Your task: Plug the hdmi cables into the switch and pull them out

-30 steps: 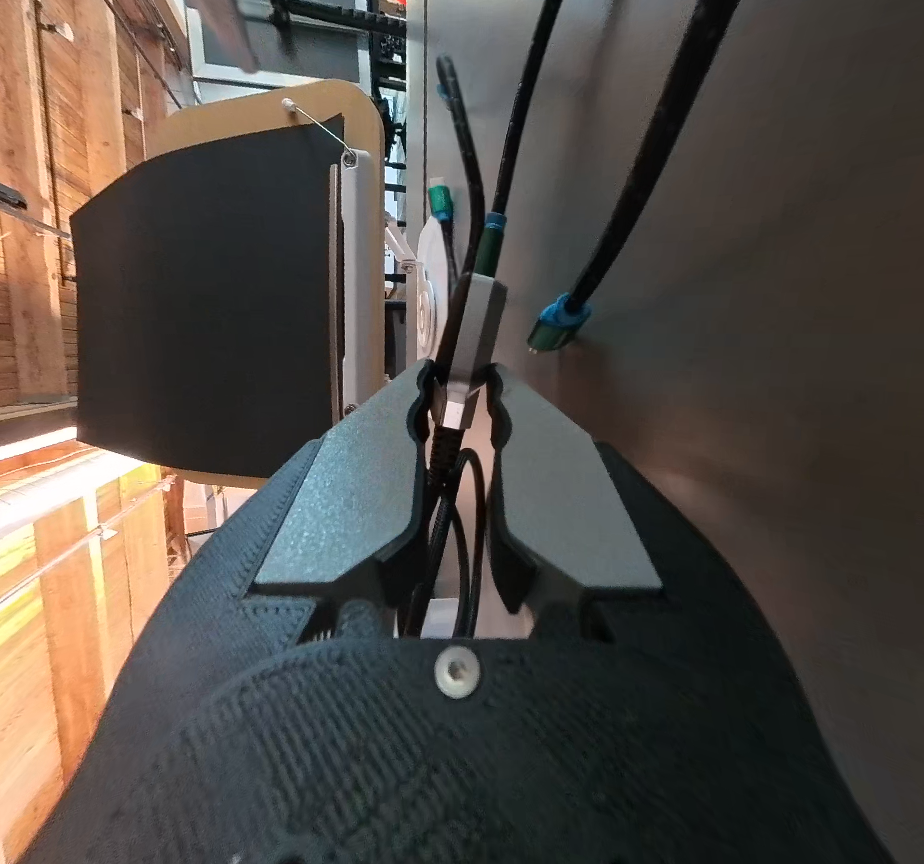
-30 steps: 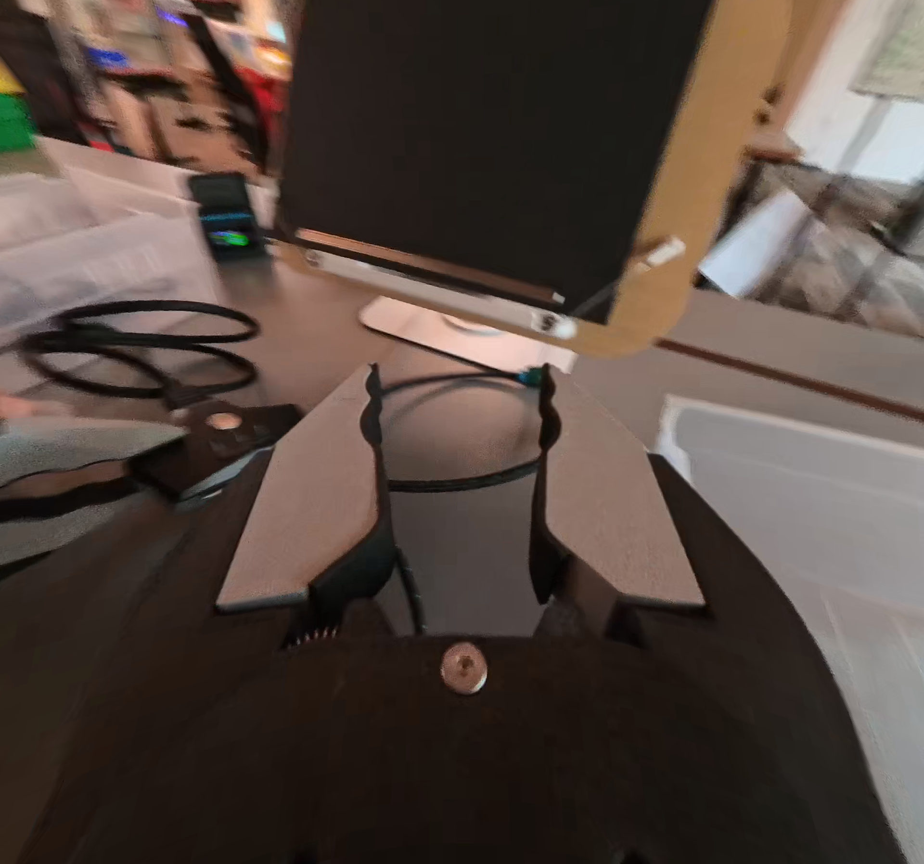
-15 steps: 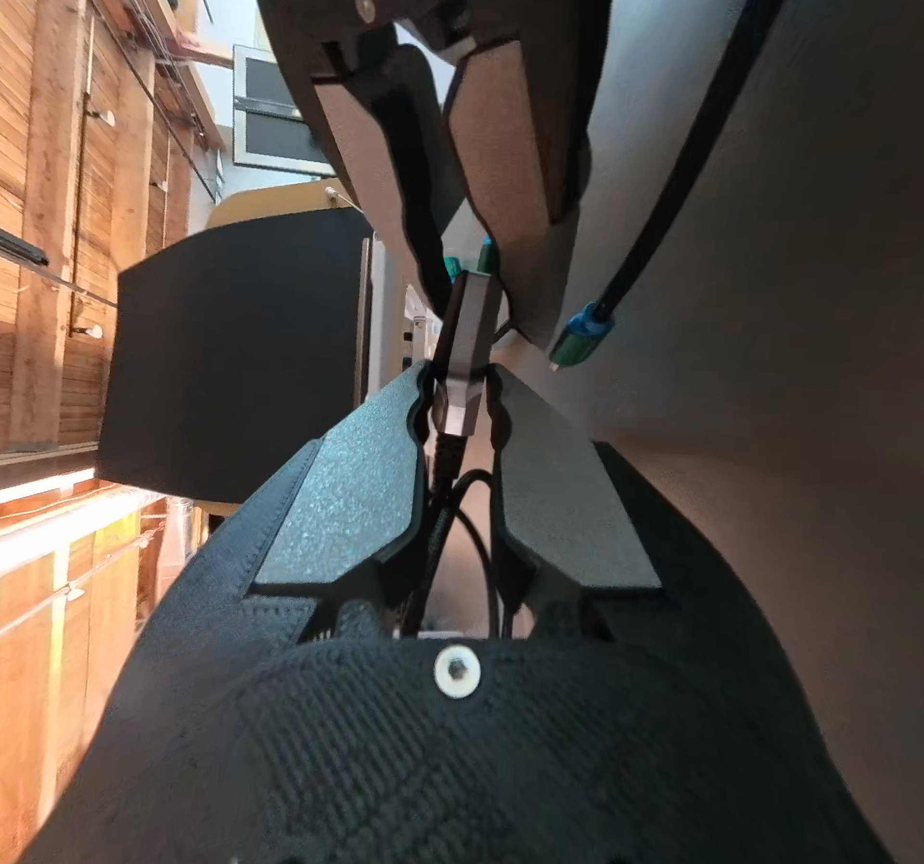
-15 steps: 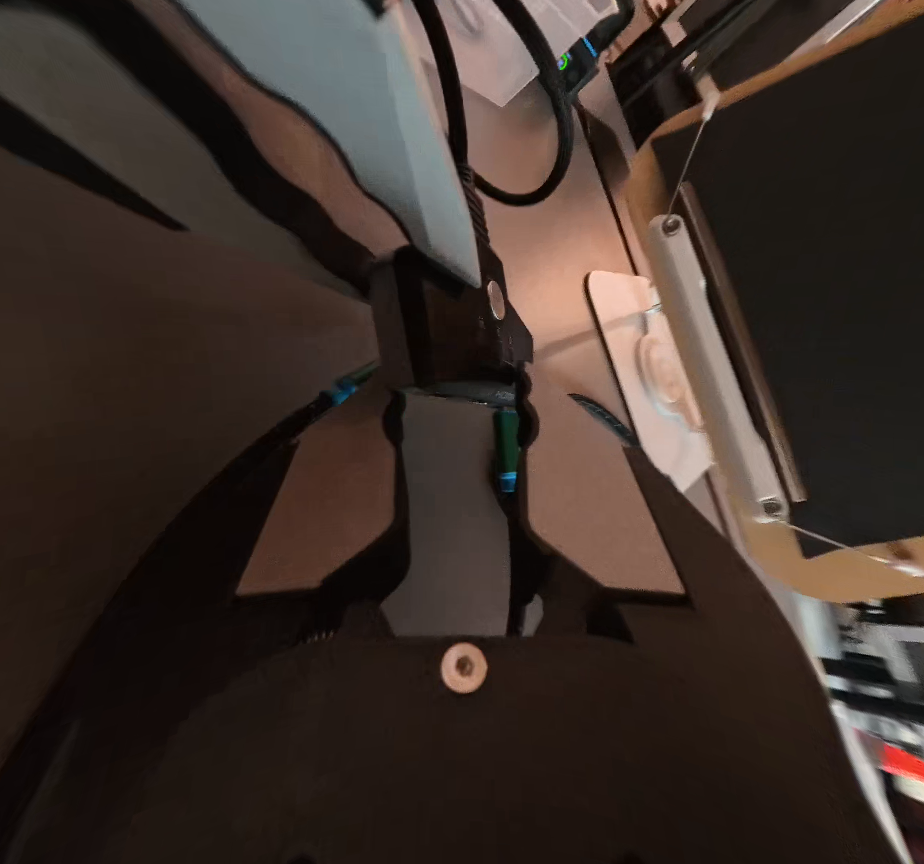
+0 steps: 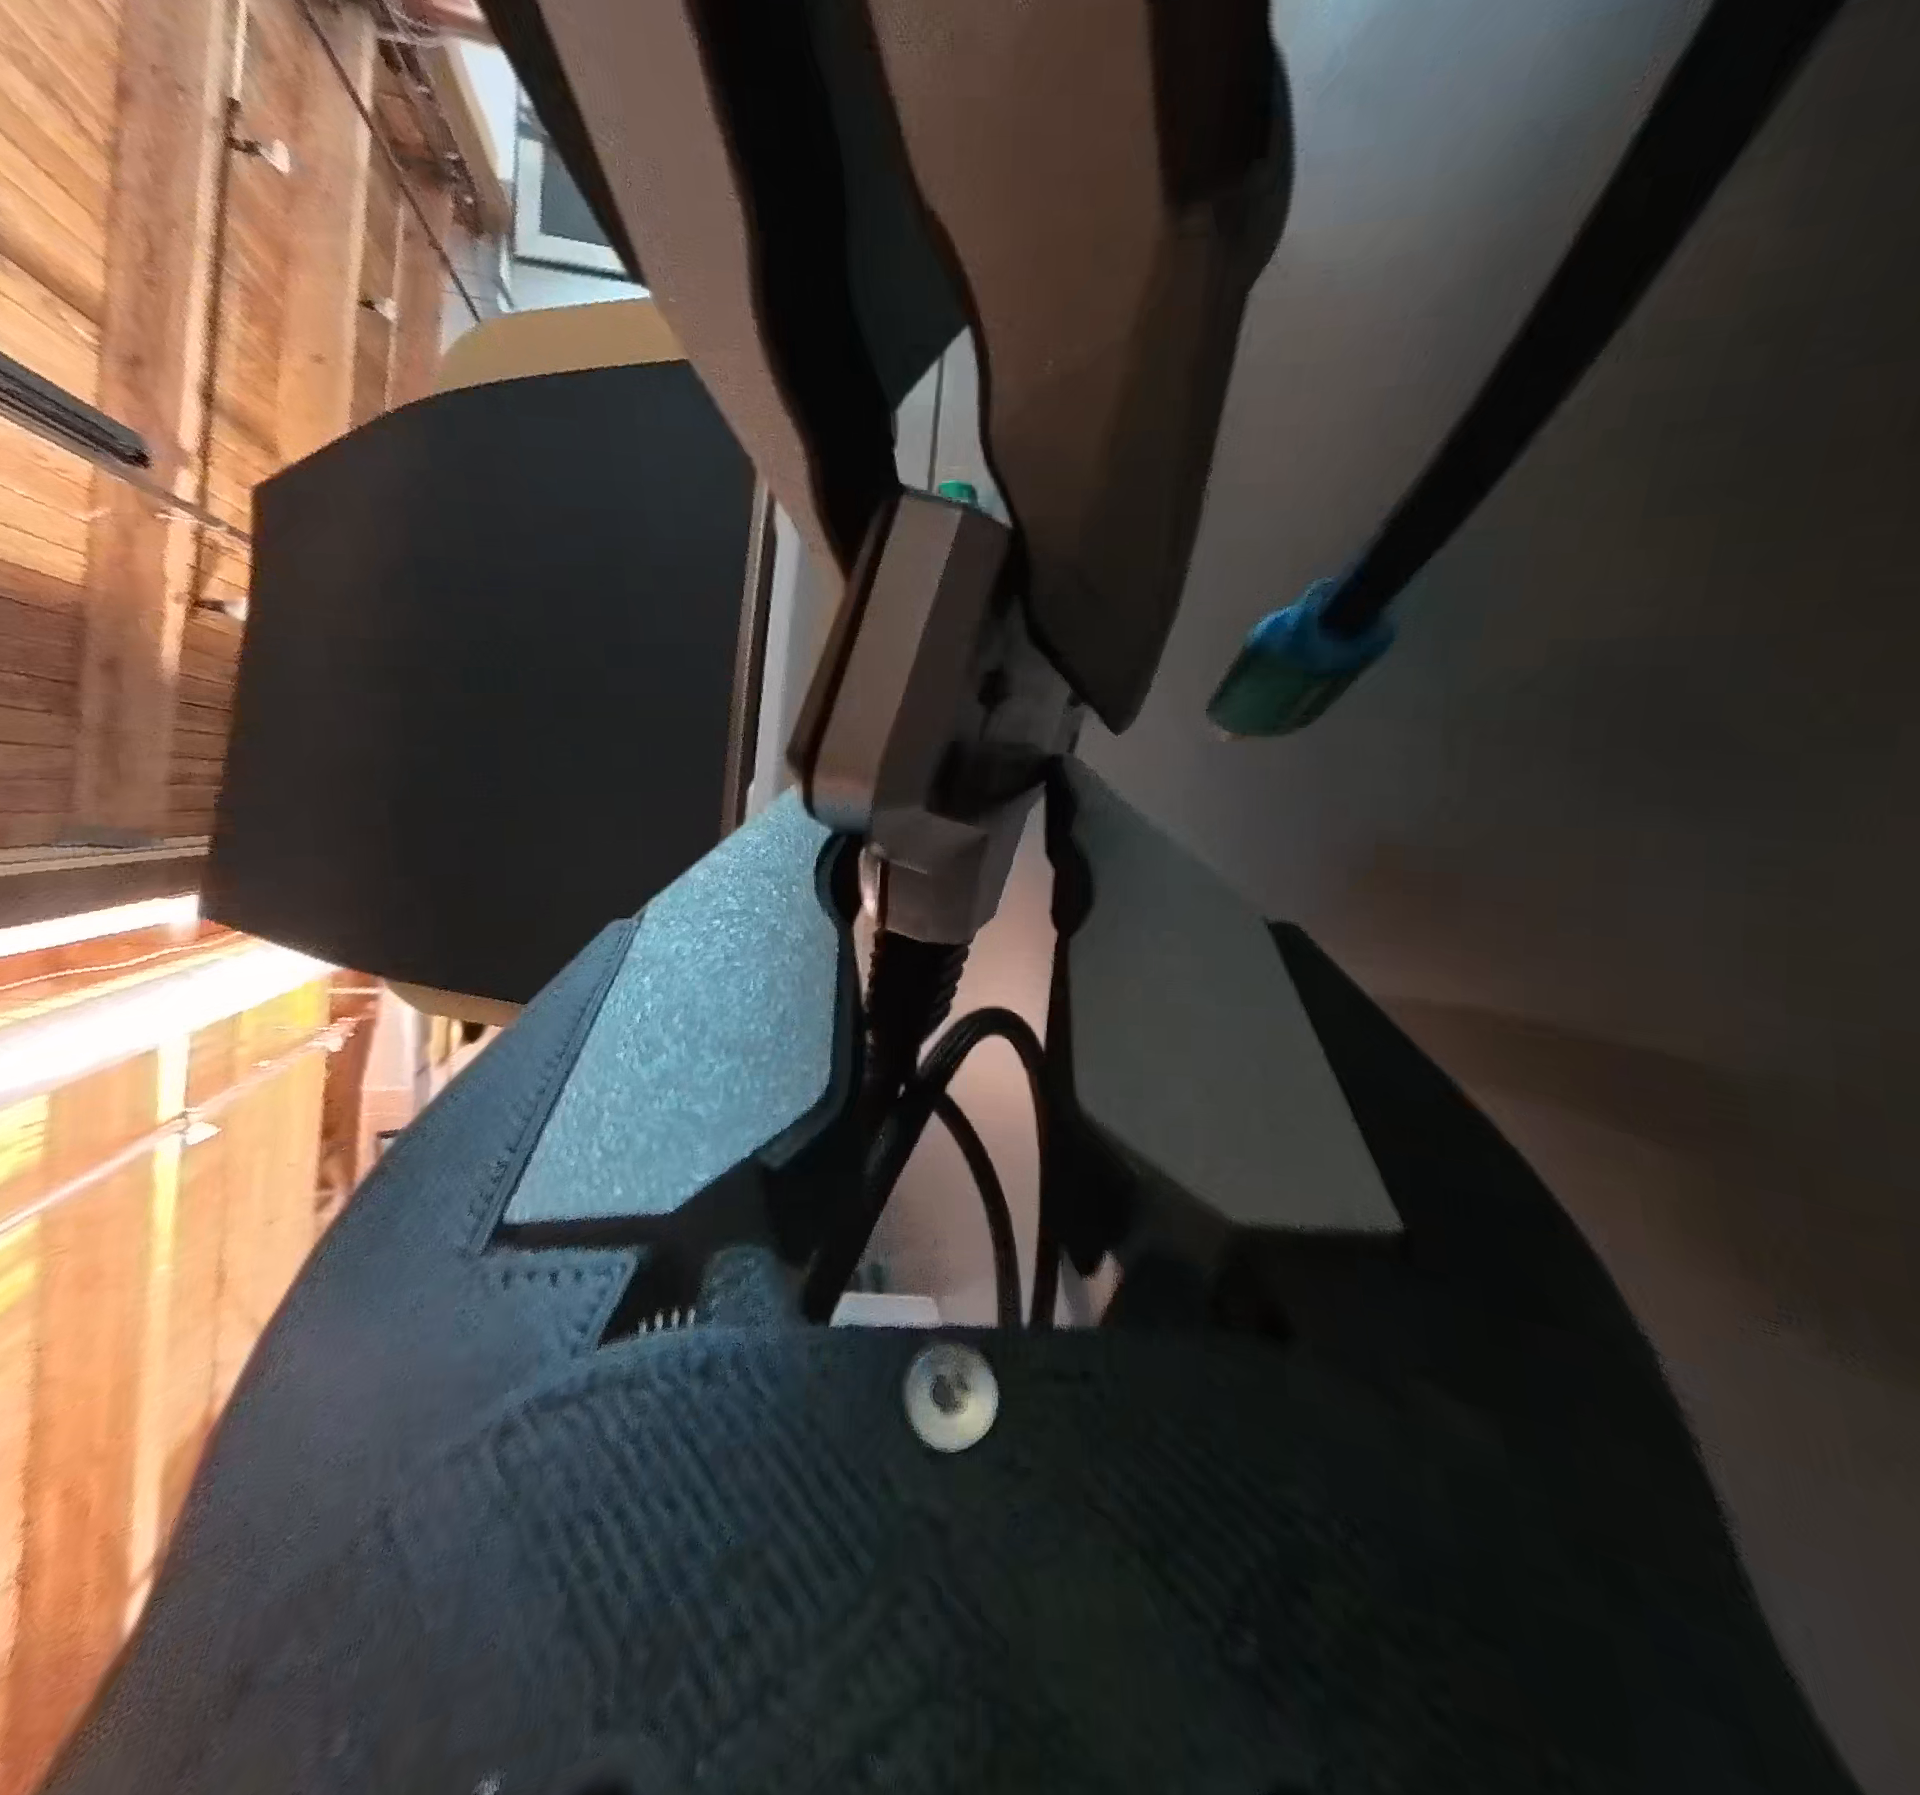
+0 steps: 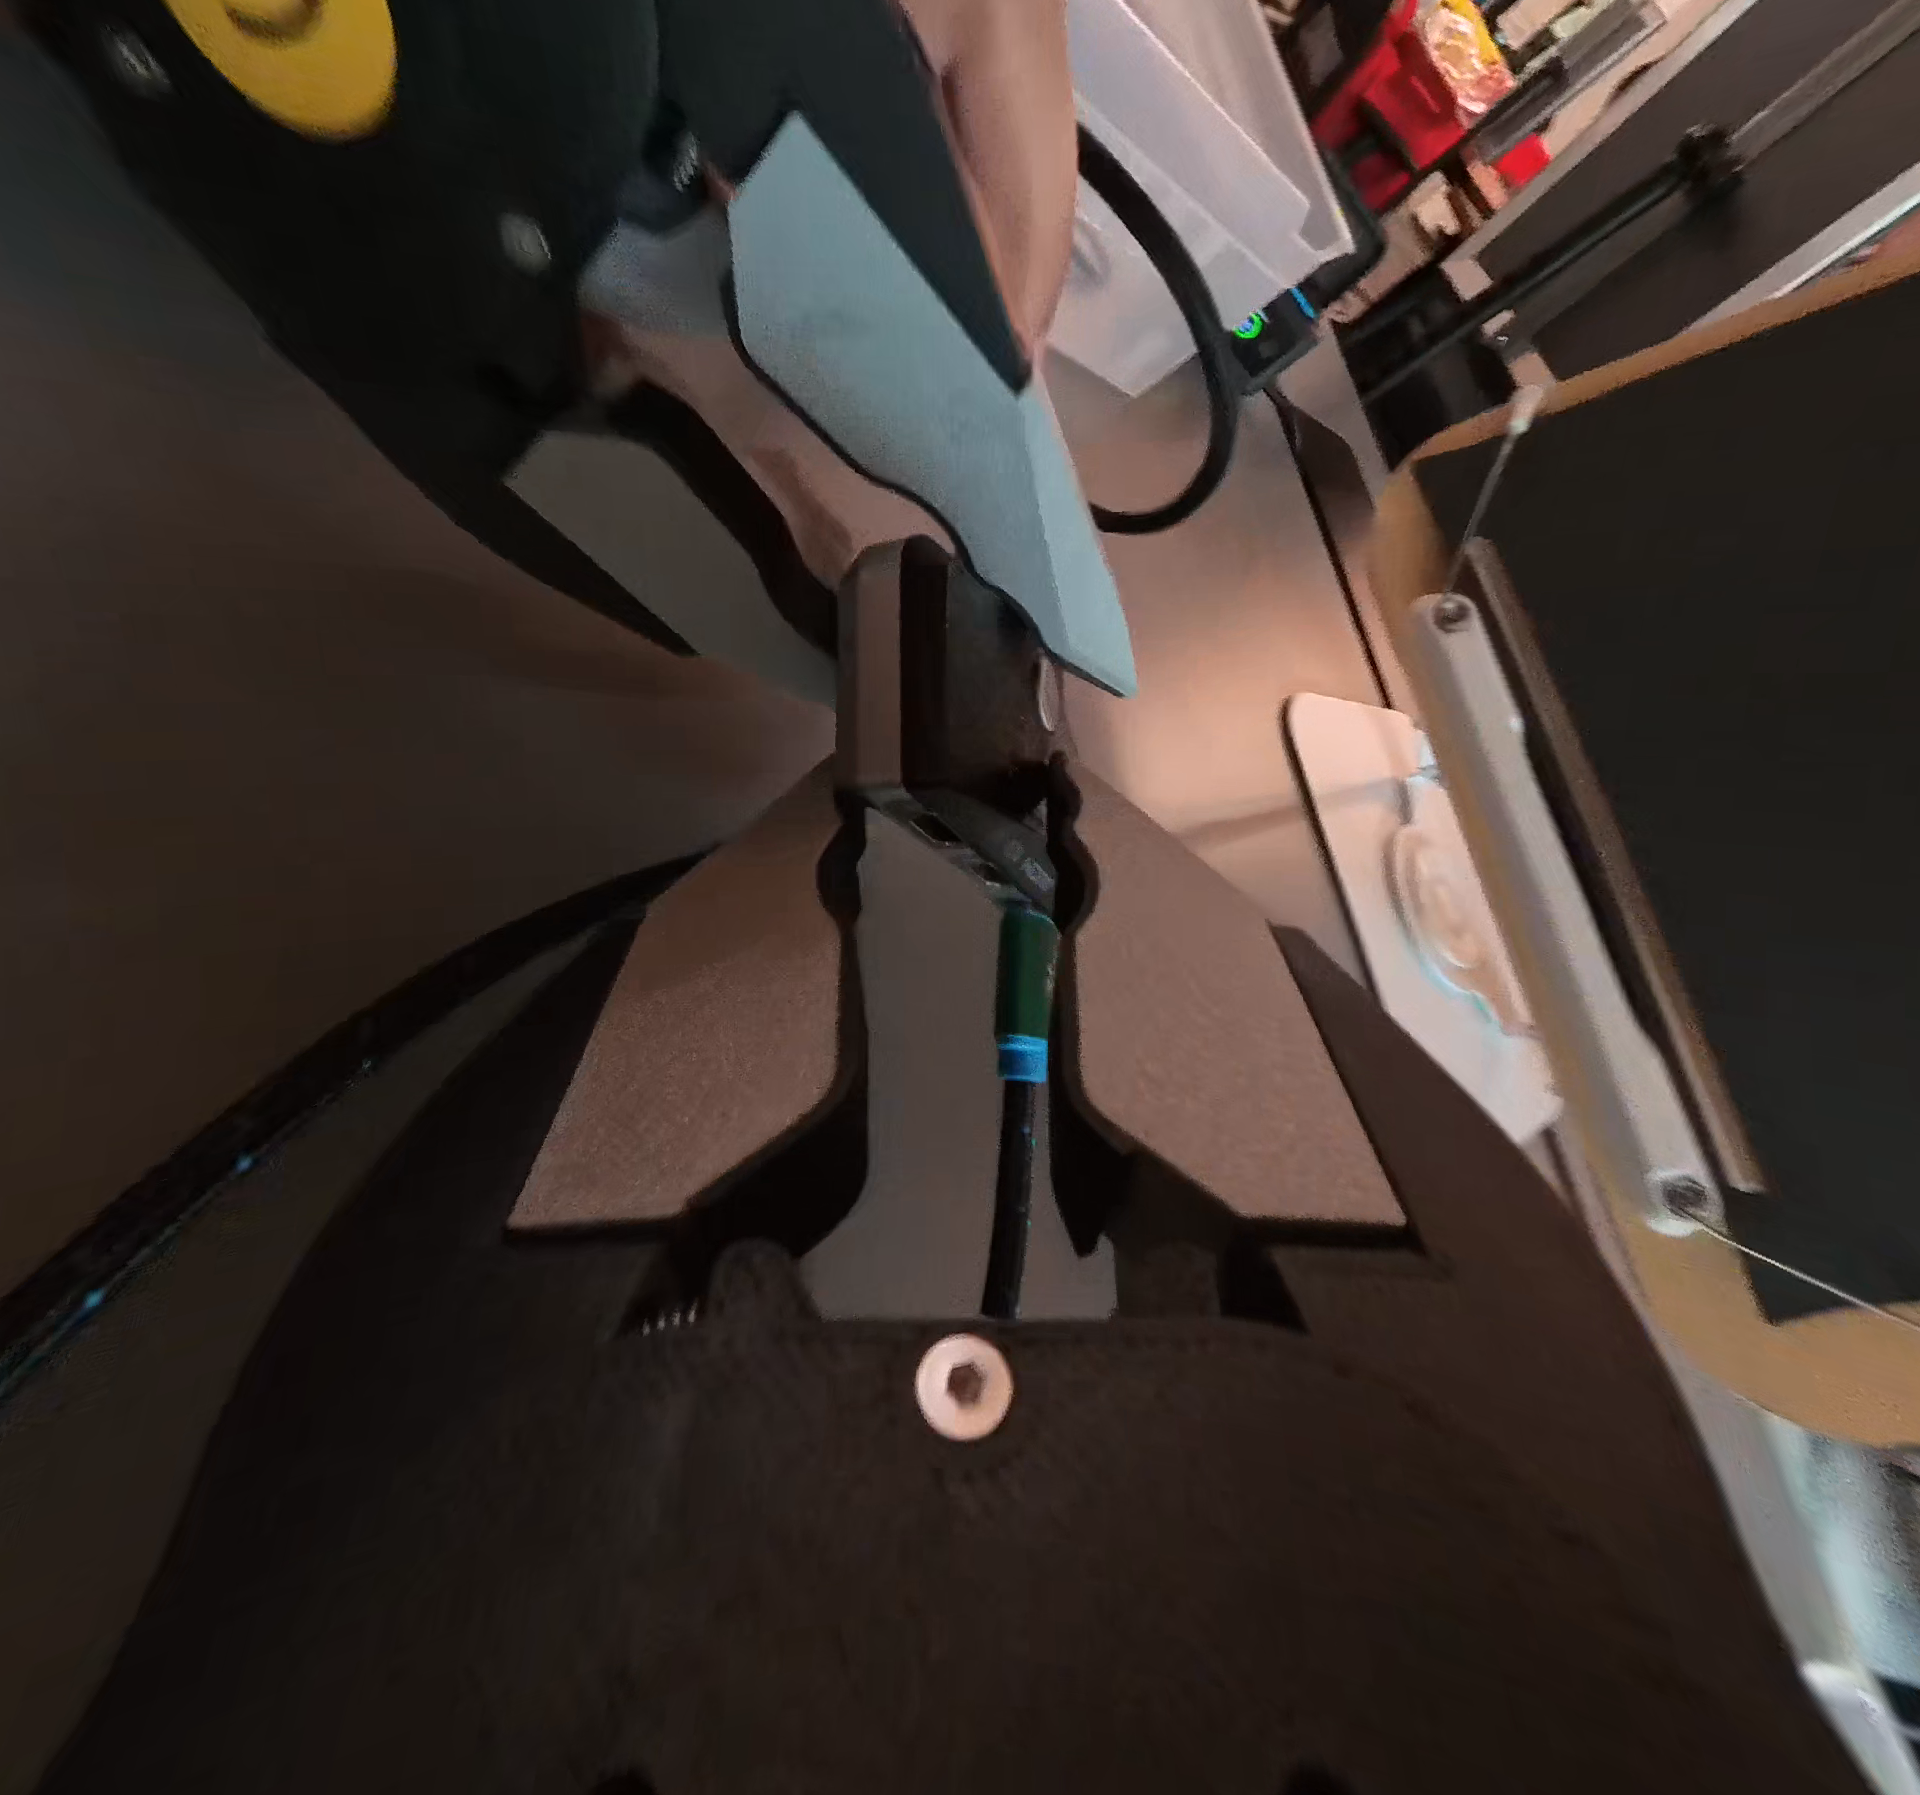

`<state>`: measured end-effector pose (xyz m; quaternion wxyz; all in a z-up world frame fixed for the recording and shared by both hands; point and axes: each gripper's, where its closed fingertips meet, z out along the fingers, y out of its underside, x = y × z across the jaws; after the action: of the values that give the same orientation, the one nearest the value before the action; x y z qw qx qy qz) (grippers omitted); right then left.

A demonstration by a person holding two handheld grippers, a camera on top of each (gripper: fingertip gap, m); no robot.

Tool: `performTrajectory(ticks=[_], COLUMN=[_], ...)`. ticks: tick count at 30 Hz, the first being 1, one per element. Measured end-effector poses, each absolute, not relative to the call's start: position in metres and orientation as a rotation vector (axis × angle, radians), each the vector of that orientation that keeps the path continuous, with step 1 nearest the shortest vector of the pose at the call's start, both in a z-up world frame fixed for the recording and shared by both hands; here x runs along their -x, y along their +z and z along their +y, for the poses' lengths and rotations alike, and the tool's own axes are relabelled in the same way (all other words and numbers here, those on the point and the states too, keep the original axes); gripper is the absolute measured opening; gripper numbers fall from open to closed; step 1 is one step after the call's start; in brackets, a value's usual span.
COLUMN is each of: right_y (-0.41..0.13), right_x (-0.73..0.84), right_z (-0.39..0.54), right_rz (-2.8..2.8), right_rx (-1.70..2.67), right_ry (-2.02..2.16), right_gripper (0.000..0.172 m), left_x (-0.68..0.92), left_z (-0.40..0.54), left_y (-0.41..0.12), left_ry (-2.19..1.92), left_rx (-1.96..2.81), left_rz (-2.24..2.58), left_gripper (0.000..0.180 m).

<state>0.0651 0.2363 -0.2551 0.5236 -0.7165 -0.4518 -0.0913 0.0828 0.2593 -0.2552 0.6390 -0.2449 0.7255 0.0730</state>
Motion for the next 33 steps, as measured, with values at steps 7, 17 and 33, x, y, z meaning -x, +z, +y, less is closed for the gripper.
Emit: performTrajectory(ticks=[7,17,33], right_y=[-0.194,-0.264,-0.293], right_x=[-0.059,-0.182,-0.17], right_z=[0.218,0.287,0.145], right_rz=[-0.845,-0.171,-0.574], right_rx=[1.542,2.08,2.823], right_ry=[0.237,-0.01,0.083], right_gripper=[0.015,0.066,0.018], left_x=[-0.075,-0.072,-0.064], left_z=[0.257,0.258,0.261], left_y=[-0.267,-0.257,-0.239], left_ry=[0.224,0.153,0.05], left_rx=[0.495,0.487,0.51], left_rz=[1.732,1.679,1.62], left_gripper=[0.023,0.025,0.025])
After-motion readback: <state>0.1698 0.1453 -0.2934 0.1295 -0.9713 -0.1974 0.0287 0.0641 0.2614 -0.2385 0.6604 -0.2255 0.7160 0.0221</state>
